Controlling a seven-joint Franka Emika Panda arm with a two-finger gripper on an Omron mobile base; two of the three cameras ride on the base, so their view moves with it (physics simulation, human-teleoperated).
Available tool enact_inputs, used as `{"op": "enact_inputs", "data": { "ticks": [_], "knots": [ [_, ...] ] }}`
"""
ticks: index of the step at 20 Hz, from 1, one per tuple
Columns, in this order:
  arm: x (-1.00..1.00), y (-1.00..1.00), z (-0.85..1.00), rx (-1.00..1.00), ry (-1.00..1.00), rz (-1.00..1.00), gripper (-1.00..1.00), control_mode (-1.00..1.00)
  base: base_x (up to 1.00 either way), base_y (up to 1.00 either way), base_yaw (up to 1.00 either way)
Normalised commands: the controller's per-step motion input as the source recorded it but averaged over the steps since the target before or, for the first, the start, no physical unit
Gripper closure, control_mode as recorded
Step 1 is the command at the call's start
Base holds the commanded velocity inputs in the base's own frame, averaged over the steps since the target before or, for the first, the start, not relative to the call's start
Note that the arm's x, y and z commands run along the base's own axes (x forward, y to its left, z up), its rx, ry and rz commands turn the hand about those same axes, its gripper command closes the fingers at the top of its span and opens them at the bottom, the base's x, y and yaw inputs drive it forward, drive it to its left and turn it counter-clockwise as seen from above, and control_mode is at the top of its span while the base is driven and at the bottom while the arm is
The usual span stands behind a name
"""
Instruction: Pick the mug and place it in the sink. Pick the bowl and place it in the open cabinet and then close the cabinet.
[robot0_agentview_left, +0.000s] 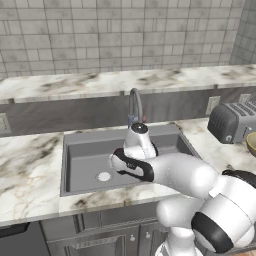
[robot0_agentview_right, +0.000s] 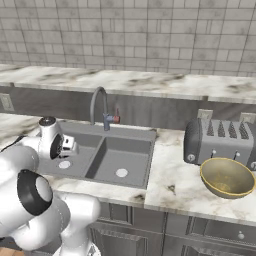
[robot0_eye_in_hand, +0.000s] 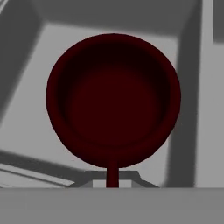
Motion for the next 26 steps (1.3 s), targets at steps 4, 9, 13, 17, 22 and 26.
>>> {"op": "enact_inputs", "data": {
  "ticks": [4,9,13,17,22,26],
  "knots": [
    [0.46,0.19,0.00,-0.01,0.10,0.00,1.00,-1.00,0.00,0.00,0.00],
    [0.26,0.23,-0.11,-0.07,0.00,0.00,1.00,-1.00,0.00,0.00,0.00],
    [0.15,0.07,-0.20,-0.03,0.00,0.00,1.00,-1.00,0.00,0.00,0.00],
    [0.00,0.00,-0.31,0.00,0.00,0.00,1.00,-1.00,0.00,0.00,0.00],
    [0.01,0.00,-0.32,0.00,0.00,0.00,1.00,-1.00,0.00,0.00,0.00],
    [0.10,0.01,-0.08,0.00,0.00,0.00,1.00,-1.00,0.00,0.00,0.00]
  ]
}}
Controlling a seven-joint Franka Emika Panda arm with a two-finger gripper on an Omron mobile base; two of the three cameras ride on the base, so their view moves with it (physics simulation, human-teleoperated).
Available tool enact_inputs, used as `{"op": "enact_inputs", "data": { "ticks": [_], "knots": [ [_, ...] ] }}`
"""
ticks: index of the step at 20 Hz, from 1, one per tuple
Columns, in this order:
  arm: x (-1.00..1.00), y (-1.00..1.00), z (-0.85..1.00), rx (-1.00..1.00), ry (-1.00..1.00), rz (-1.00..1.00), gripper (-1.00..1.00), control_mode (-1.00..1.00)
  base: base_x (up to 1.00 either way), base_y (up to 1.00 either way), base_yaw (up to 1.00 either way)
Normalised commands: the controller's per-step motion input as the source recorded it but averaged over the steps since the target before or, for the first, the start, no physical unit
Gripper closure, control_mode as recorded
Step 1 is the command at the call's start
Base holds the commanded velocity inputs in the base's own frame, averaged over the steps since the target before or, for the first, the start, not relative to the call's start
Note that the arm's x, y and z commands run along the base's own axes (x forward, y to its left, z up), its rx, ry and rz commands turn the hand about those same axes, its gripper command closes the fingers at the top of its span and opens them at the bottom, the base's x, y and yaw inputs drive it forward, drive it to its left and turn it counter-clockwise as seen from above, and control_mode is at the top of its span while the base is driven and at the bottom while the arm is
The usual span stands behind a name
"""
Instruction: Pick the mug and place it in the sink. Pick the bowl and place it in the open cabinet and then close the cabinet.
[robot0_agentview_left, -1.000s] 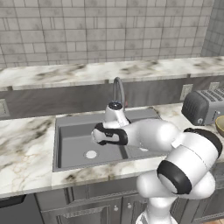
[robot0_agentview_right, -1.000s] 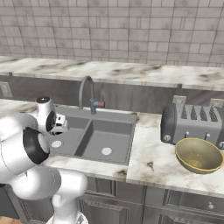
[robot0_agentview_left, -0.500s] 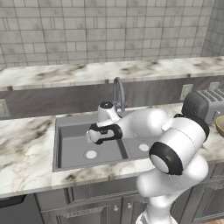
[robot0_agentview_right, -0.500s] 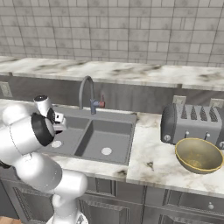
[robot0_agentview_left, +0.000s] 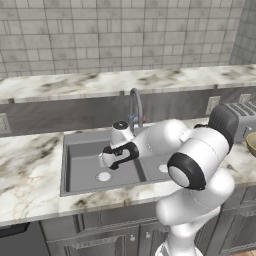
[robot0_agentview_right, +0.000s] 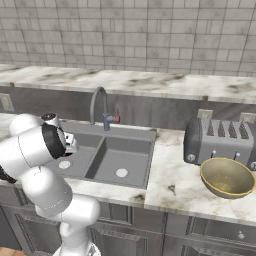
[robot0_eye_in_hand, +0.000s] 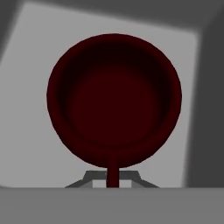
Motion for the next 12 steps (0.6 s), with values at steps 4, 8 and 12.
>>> {"op": "enact_inputs", "data": {
  "ticks": [4,8,12],
  "knots": [
    [0.18,0.00,-0.05,0.00,0.00,0.00,1.00,-1.00,0.00,0.00,0.00],
    [0.26,0.00,-0.10,0.00,0.00,0.00,1.00,-1.00,0.00,0.00,0.00],
    [0.32,0.03,-0.16,0.02,0.00,0.00,1.00,-1.00,0.00,0.00,0.00]
  ]
}}
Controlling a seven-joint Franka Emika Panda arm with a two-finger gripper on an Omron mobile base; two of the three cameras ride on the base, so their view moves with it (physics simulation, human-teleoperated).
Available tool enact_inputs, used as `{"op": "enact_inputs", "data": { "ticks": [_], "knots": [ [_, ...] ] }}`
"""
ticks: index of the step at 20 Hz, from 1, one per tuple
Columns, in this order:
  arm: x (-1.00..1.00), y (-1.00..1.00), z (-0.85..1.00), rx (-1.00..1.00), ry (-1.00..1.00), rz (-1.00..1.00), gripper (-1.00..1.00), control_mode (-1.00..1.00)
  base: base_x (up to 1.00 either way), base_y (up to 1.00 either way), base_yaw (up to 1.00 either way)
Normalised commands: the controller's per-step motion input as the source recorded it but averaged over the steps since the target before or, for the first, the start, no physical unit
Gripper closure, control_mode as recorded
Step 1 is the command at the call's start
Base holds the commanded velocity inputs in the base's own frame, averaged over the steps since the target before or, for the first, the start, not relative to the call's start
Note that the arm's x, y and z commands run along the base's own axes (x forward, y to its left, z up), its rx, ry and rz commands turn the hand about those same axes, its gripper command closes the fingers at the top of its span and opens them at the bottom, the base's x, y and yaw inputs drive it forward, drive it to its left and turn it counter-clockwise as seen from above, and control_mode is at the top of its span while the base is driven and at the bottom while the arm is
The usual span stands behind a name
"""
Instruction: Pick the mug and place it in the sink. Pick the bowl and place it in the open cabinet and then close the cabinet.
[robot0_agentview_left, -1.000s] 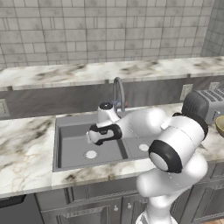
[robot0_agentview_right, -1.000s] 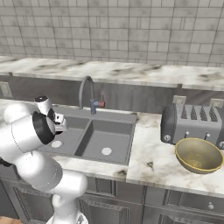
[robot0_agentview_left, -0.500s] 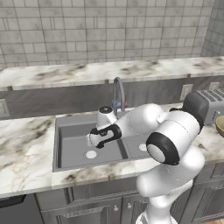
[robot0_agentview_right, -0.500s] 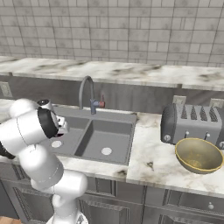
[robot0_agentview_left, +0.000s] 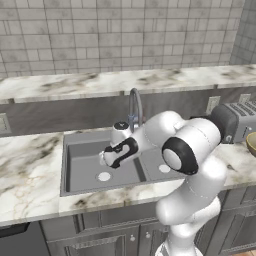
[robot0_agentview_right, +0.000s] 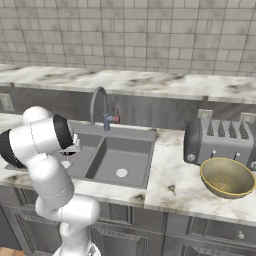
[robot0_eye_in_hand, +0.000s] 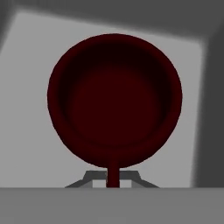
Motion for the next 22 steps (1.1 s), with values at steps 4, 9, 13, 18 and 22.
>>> {"op": "enact_inputs", "data": {
  "ticks": [4,9,13,18,22],
  "knots": [
    [0.33,0.04,-0.18,0.02,0.00,0.00,1.00,-1.00,0.00,0.00,0.00],
    [0.28,0.06,-0.21,0.00,0.00,0.00,1.00,-1.00,0.00,0.00,0.00],
    [0.19,0.10,-0.35,0.00,0.00,0.00,1.00,-1.00,0.00,0.00,0.00],
    [0.13,0.14,-0.35,0.00,0.00,0.00,1.00,-1.00,0.00,0.00,0.00],
    [0.13,0.12,-0.31,0.00,0.00,0.00,1.00,-1.00,0.00,0.00,0.00]
  ]
}}
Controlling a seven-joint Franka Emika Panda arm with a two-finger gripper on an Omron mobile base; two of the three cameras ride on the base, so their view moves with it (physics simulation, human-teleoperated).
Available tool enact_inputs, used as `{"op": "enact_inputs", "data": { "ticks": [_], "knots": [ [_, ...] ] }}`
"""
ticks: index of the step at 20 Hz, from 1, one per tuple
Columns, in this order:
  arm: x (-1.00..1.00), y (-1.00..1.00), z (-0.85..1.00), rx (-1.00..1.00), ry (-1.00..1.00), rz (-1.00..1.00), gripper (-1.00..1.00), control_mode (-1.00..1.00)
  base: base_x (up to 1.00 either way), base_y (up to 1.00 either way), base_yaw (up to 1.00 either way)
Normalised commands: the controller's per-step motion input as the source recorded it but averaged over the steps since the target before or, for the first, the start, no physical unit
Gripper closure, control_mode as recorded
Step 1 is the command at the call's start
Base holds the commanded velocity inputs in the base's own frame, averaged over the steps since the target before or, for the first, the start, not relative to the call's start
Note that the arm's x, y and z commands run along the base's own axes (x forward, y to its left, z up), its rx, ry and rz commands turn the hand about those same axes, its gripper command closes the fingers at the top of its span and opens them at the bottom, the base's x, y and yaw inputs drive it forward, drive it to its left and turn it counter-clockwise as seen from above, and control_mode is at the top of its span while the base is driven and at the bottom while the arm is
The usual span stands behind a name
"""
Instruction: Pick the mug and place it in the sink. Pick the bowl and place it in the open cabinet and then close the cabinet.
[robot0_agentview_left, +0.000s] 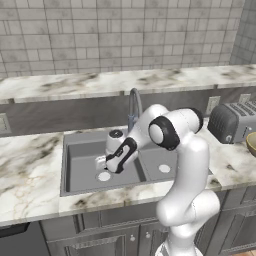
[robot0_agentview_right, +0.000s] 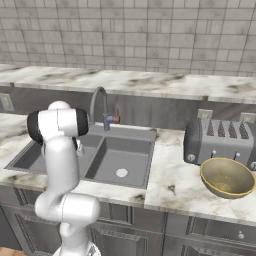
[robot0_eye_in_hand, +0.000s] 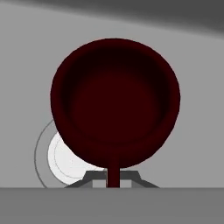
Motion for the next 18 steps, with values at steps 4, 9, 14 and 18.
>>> {"op": "enact_inputs", "data": {
  "ticks": [4,9,14,18],
  "knots": [
    [0.26,0.01,-0.13,0.00,0.00,0.00,1.00,-1.00,0.00,0.00,0.00],
    [0.35,0.02,-0.16,0.00,0.00,0.00,1.00,-1.00,0.00,0.00,0.00],
    [0.26,0.08,-0.31,0.01,0.01,0.00,1.00,-1.00,0.00,0.00,0.00],
    [0.29,0.06,-0.29,0.03,0.01,0.00,1.00,-1.00,0.00,0.00,0.00]
  ]
}}
